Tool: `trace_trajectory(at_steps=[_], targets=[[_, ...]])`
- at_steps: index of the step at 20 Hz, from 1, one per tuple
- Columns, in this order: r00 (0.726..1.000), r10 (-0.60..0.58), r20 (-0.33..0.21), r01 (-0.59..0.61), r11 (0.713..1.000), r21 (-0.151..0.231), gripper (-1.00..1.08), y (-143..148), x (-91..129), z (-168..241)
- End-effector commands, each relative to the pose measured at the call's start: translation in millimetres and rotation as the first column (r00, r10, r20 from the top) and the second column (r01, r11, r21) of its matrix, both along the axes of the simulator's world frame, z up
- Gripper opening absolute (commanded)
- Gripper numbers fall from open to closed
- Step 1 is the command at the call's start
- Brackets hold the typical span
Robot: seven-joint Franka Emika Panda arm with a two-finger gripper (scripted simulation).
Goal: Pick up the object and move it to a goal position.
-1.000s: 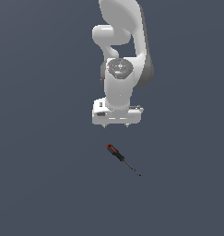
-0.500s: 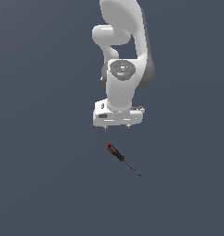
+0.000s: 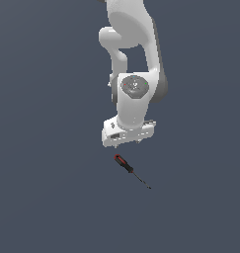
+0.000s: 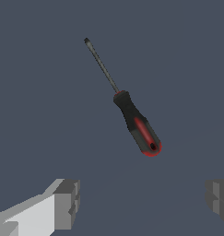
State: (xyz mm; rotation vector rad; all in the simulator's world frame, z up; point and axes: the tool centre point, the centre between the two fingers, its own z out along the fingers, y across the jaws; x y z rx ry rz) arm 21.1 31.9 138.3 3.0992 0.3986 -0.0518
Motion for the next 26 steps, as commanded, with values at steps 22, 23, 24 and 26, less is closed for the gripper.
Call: trace_trajectory(at_steps=[22,23,24,26], targets=[[0.856,0.517,0.028,-0.517,0.855,0.02,1.0,23.8,68.6,-69.7],[0.851,0.524,0.029,-0.524,0.851,0.02,1.0,24.1,69.5,-70.9],[0.848,0.529,0.03,-0.53,0.848,0.02,1.0,24.3,70.2,-71.8],[0.843,0.536,0.031,-0.537,0.843,0.02,1.0,24.6,71.1,-73.1]])
